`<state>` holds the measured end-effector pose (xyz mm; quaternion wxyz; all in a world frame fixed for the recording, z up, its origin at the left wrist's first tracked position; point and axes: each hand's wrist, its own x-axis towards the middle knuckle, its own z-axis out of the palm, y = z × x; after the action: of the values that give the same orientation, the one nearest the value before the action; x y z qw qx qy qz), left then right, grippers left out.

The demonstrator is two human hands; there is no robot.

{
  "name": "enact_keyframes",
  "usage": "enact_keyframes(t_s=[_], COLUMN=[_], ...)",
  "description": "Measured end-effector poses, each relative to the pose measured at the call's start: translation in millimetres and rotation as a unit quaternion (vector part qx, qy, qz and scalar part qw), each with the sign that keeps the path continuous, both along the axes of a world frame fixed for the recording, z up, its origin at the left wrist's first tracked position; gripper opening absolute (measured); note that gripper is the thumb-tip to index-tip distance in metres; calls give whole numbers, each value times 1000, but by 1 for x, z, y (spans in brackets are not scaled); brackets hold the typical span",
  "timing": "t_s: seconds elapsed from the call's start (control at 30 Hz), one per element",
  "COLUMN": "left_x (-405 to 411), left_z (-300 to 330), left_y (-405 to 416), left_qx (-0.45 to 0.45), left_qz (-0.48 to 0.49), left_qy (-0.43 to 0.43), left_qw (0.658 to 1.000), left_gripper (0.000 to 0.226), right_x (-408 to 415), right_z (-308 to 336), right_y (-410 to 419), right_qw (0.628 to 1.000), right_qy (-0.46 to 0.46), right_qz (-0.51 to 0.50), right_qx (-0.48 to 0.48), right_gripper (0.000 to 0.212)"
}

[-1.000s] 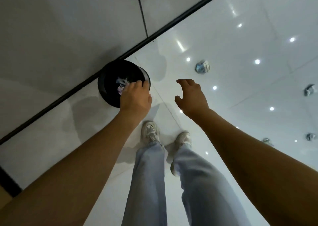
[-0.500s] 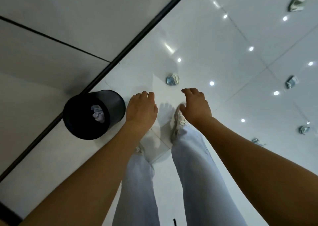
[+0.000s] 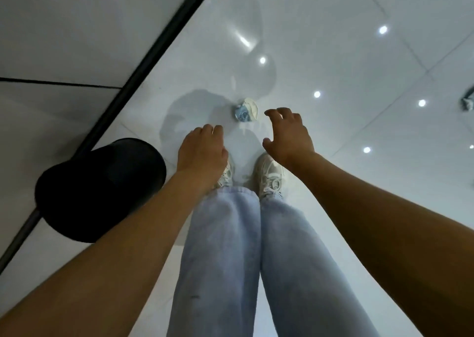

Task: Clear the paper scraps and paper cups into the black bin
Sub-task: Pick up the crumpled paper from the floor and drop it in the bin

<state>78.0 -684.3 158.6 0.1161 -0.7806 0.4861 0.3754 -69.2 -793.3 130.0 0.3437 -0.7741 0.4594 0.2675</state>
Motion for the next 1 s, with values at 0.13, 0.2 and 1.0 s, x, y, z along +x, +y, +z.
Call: enact_keyframes(t_s=[0.13,0.2,1.0], left_x=[19,28,8], left_z=[-62,-94,-64], left_y=[-2,-3,-29], left_qx=[-2,-13,-7], left_qz=[-25,-28,-60], left_qy=[-4,-4,28], left_qw=[1000,1000,998], left_gripper=[35,35,75], right_x=[21,32,37], right_z=[-77,-118,-52], right_y=[0,3,22], right_qw=[1000,1000,991], right_qy=[-21,-27,-132], right_qz=[-4,1,-8], right_qx=[-10,-8,-15], right_gripper=[64,68,74])
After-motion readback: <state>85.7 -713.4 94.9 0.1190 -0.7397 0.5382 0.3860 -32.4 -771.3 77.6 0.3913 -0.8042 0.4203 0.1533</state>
